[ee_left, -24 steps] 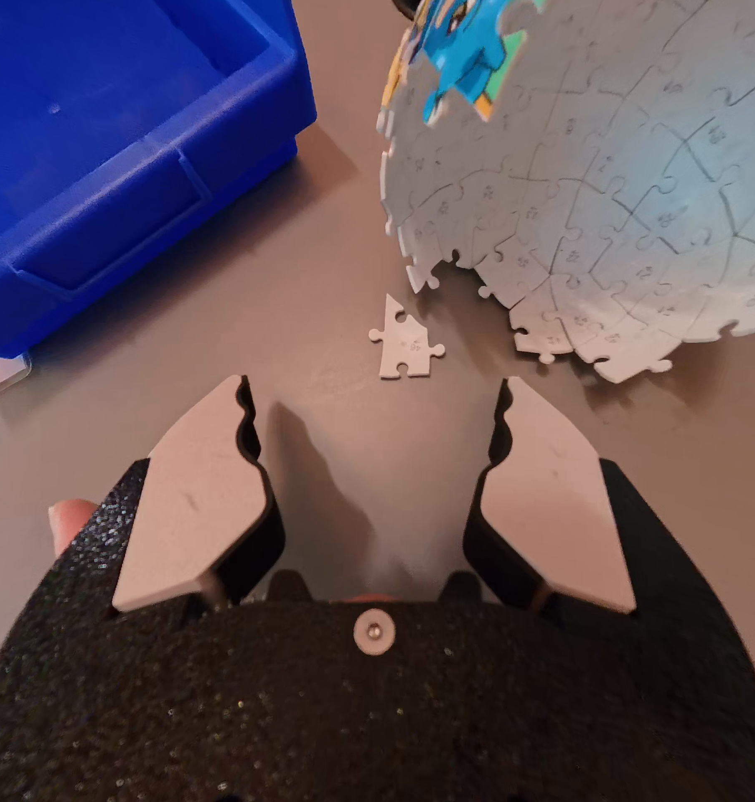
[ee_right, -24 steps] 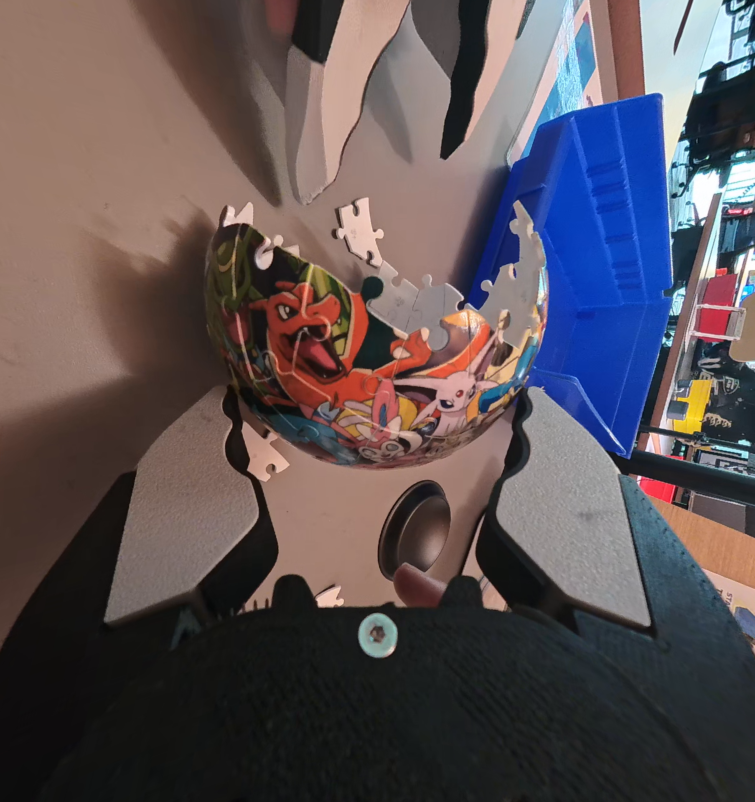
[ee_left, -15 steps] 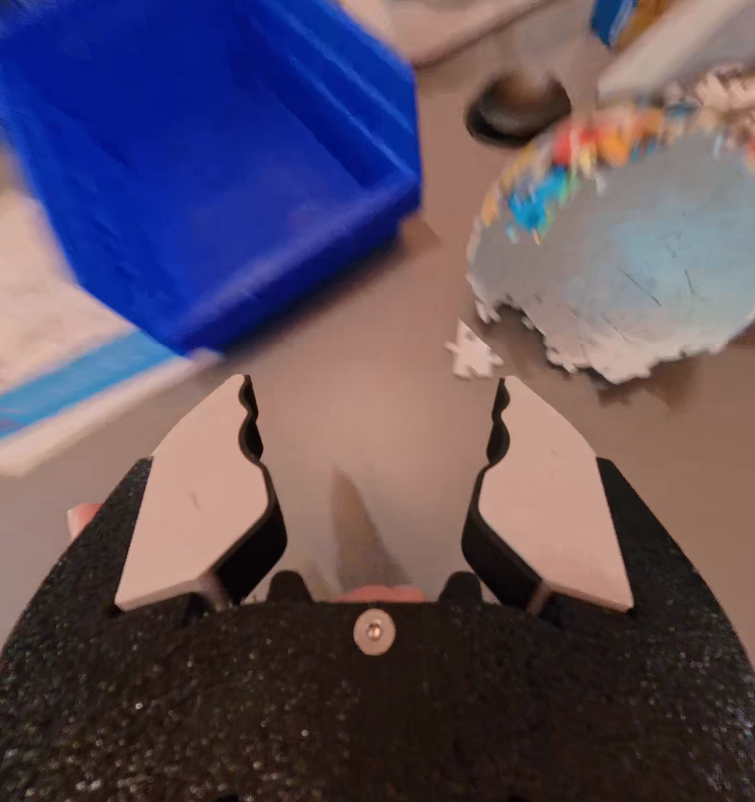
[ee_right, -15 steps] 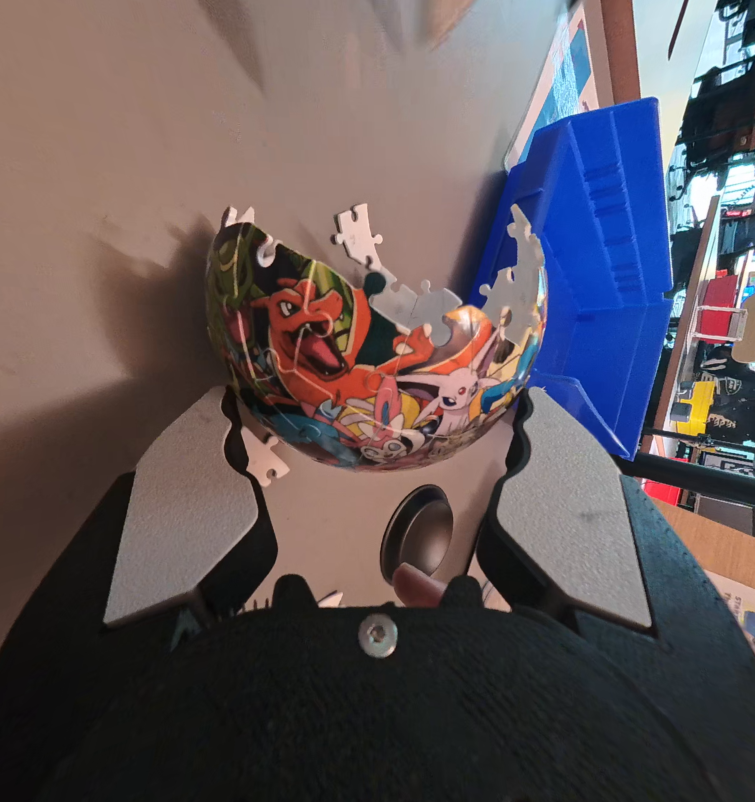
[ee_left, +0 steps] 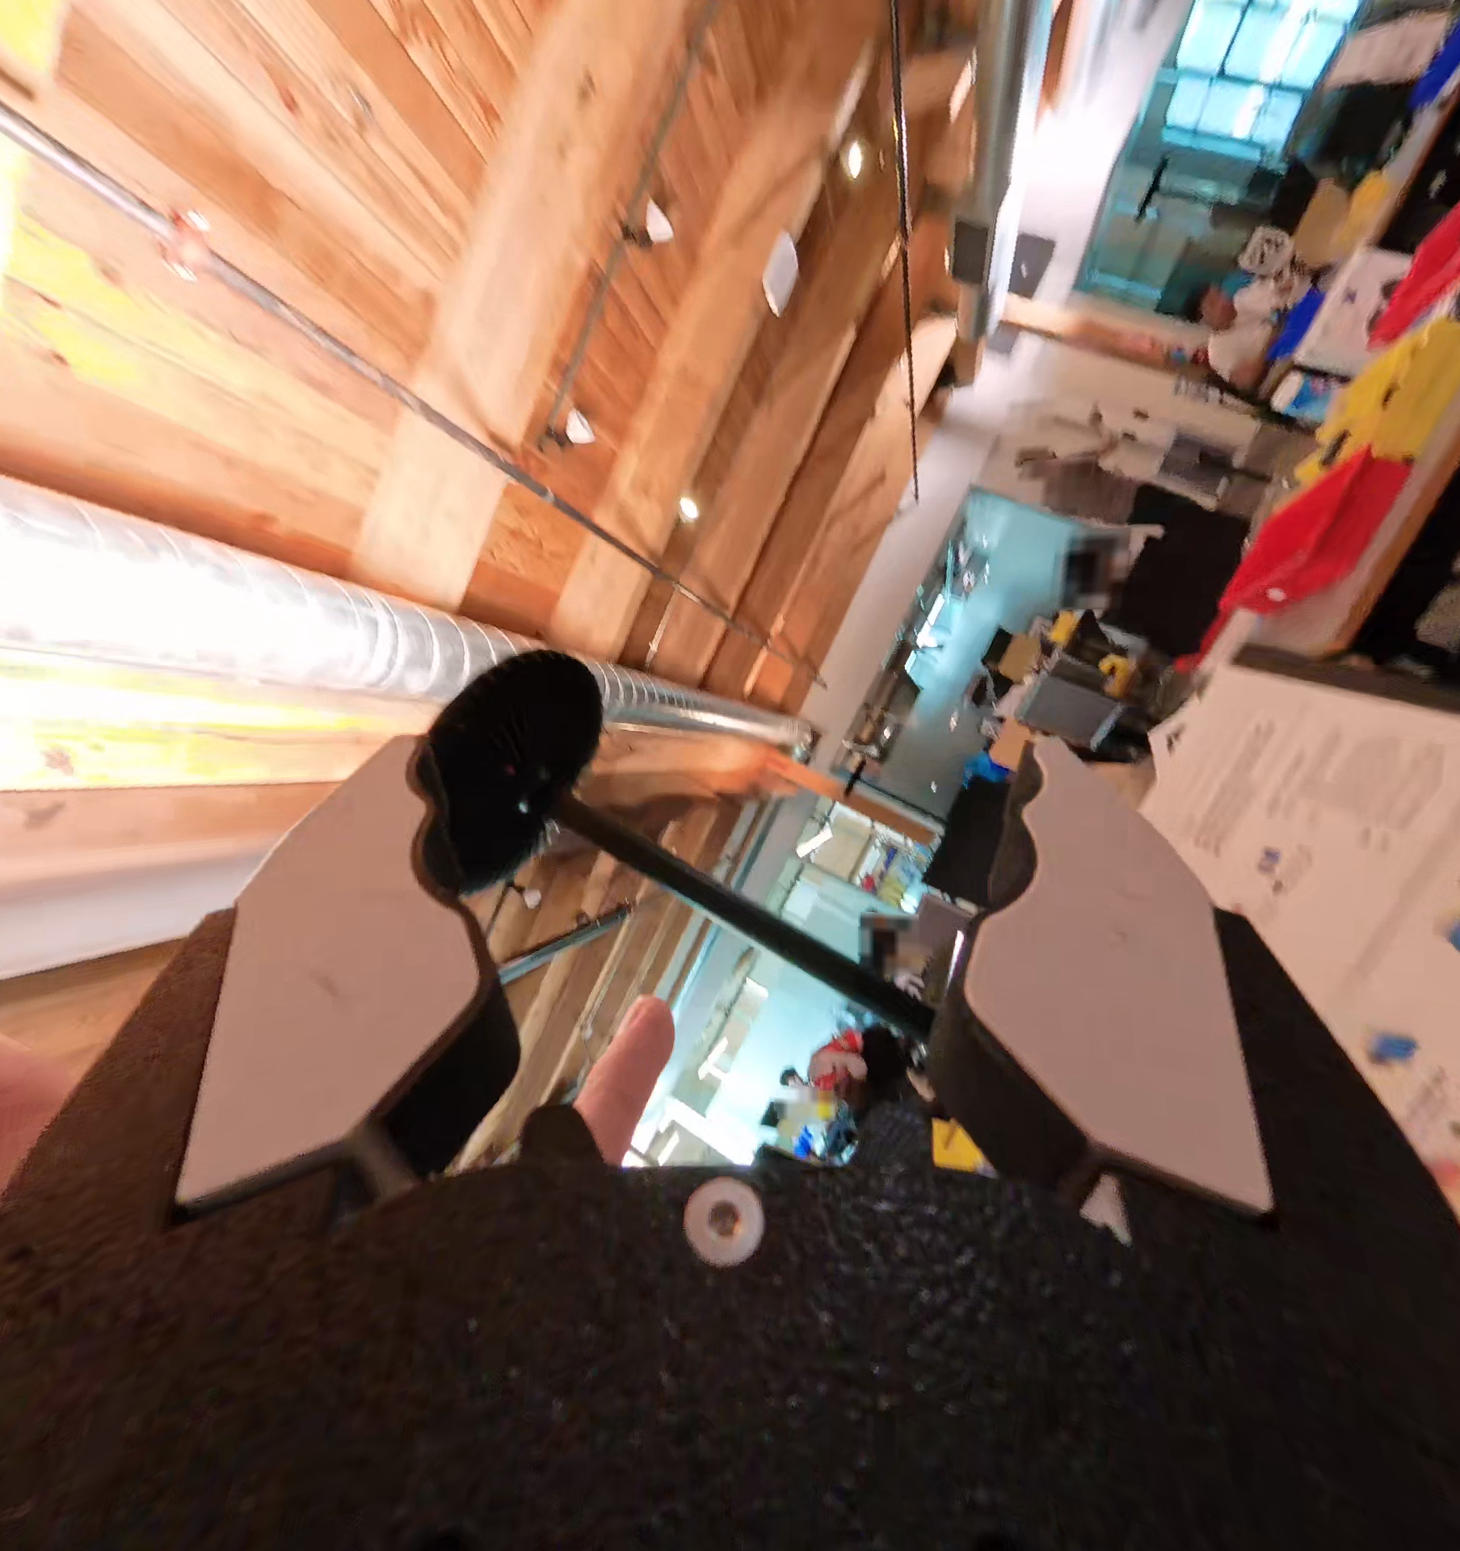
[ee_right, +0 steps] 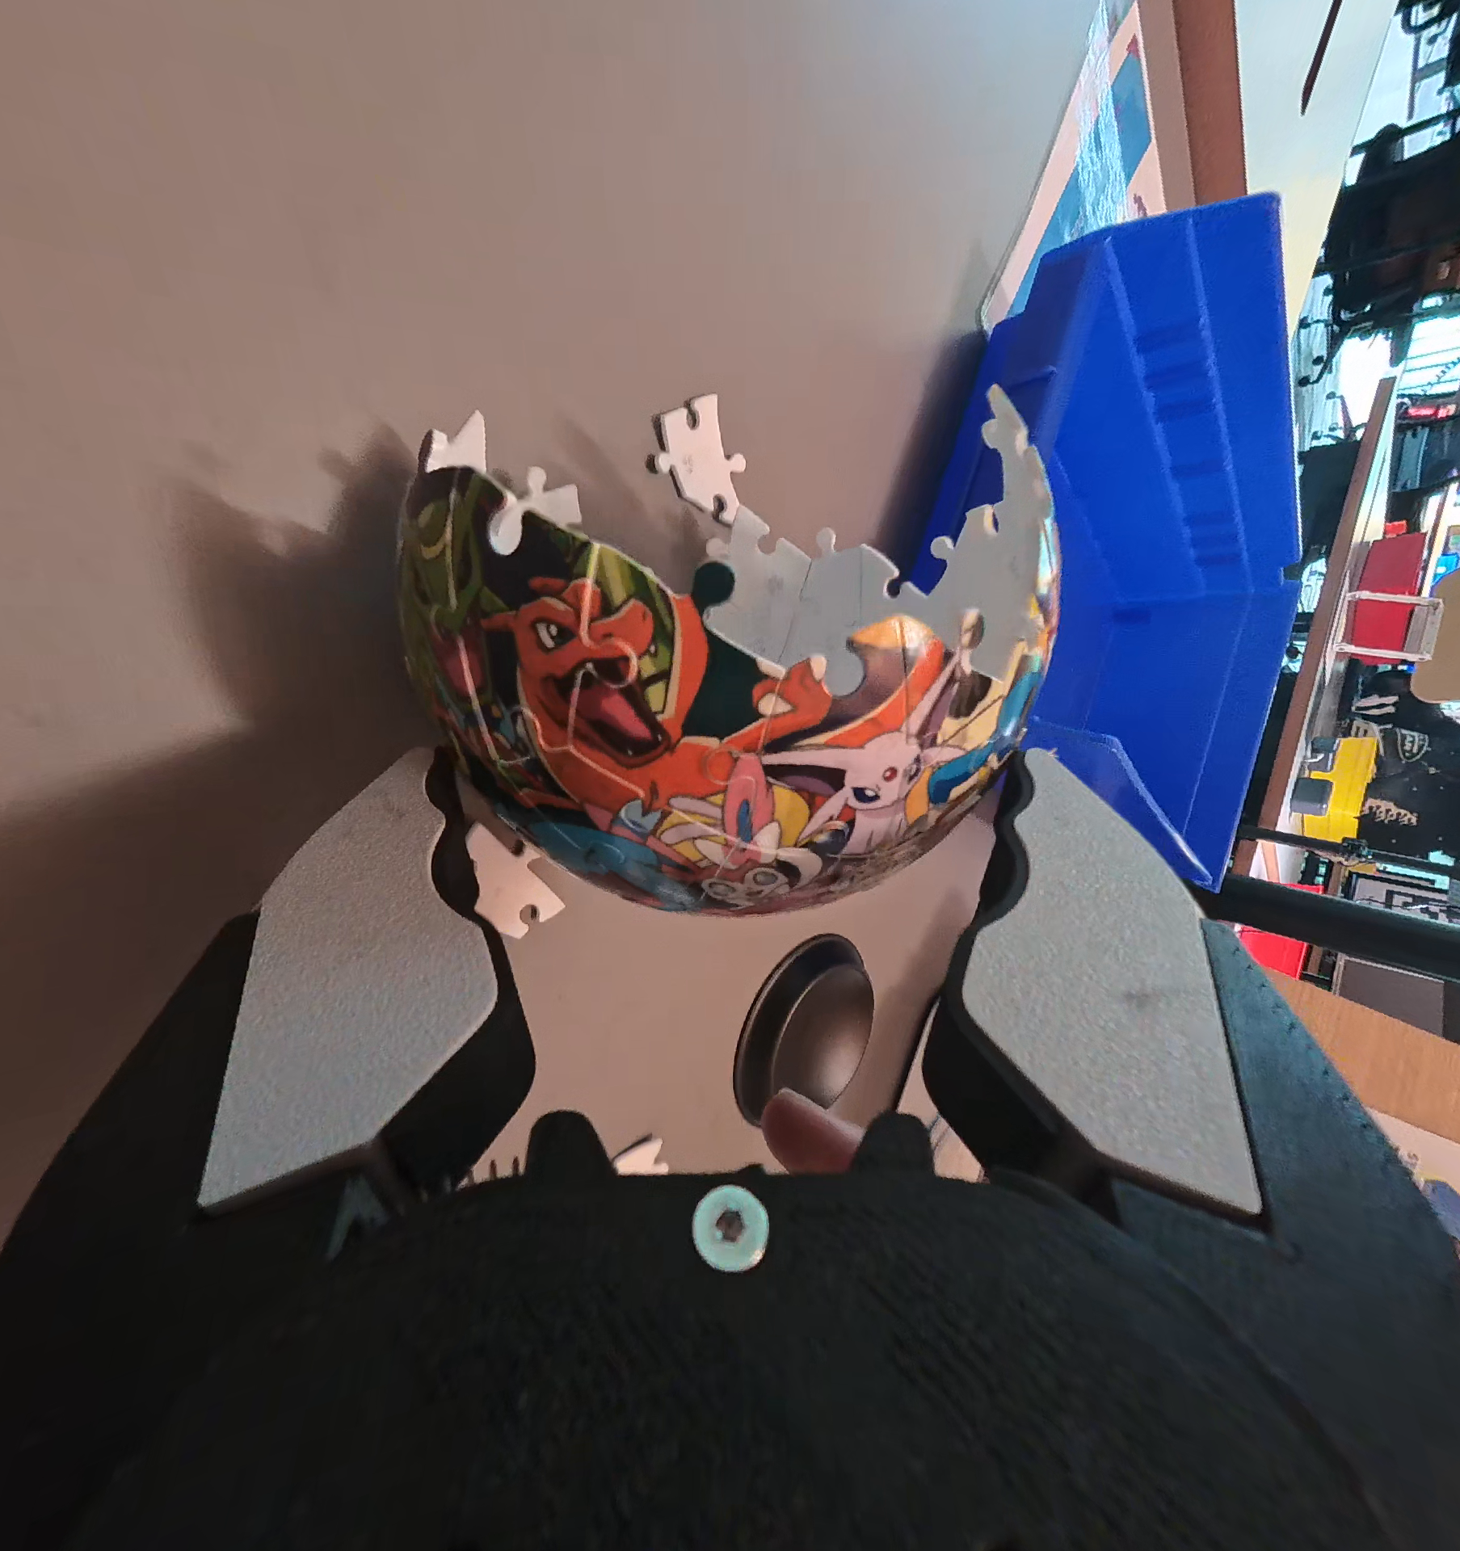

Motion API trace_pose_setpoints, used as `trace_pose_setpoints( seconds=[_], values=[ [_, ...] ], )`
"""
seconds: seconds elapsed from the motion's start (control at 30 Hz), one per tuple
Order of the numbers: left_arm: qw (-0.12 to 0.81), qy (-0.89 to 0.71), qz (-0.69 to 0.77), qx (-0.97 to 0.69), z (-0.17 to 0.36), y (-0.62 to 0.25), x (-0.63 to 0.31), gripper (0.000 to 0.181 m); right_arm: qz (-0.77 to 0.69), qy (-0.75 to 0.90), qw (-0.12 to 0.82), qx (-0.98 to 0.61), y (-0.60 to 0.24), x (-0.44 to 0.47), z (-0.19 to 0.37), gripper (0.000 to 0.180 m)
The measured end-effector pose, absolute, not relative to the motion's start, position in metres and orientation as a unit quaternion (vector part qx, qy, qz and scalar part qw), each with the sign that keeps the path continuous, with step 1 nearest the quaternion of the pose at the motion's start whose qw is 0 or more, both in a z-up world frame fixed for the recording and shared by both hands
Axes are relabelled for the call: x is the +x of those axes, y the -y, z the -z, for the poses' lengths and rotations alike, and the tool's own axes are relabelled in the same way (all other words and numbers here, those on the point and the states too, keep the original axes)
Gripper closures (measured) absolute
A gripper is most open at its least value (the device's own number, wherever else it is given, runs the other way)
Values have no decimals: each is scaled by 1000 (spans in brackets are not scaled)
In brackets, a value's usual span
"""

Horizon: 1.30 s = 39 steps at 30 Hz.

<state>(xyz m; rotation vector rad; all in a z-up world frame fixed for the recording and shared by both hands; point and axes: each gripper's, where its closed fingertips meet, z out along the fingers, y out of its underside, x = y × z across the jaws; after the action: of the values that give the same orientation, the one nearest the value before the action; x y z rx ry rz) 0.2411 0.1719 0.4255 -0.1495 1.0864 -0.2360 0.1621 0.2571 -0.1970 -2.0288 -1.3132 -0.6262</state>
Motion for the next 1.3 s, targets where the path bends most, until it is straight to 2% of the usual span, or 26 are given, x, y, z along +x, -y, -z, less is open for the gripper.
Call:
trace_pose_setpoints(
  seconds=[0.07,0.17,0.37,0.47,0.93,1.3],
  values=[
    [856,-499,125,-53,-436,-149,237,58,240,498,314,-772,-256,163,197,61],
    [846,-515,133,-37,-423,-133,240,62,229,499,326,-769,-258,157,197,60],
    [817,-567,94,-44,-374,-149,266,66,228,504,330,-765,-261,152,200,54],
    [832,-551,46,-33,-370,-160,278,61,227,504,331,-765,-261,152,199,54],
    [904,-425,48,-1,-503,-134,233,42,236,507,322,-764,-261,151,200,54],
    [915,-398,61,-17,-524,-129,226,42,235,510,324,-761,-262,148,200,53]
  ],
)
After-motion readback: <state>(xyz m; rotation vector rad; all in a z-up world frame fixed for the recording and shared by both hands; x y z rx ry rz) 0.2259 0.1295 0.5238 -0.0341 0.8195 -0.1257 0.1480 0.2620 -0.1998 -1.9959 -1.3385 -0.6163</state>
